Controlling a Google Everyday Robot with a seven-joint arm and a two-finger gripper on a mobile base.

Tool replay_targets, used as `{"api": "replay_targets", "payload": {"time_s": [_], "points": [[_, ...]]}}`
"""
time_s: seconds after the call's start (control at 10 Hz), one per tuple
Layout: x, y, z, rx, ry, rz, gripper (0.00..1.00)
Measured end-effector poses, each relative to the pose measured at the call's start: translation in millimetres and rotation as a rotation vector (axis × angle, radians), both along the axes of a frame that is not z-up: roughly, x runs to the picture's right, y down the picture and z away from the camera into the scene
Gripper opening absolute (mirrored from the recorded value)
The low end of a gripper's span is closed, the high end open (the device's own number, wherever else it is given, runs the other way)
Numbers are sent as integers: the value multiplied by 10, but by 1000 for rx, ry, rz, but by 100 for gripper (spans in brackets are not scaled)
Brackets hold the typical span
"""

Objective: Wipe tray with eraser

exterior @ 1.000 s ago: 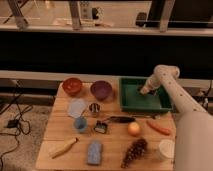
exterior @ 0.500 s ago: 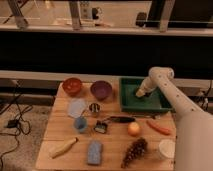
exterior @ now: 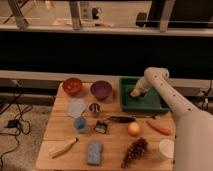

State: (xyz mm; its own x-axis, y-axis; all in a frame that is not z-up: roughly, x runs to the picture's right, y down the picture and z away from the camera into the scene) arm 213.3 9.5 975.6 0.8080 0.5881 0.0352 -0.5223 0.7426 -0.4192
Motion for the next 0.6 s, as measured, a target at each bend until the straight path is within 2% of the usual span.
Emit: {"api": "replay_targets", "payload": {"time_s": [0.3, 0.6], "points": [[-92, 2, -17, 2, -18, -2, 4], [-38, -5, -99, 4, -16, -8, 4]]}}
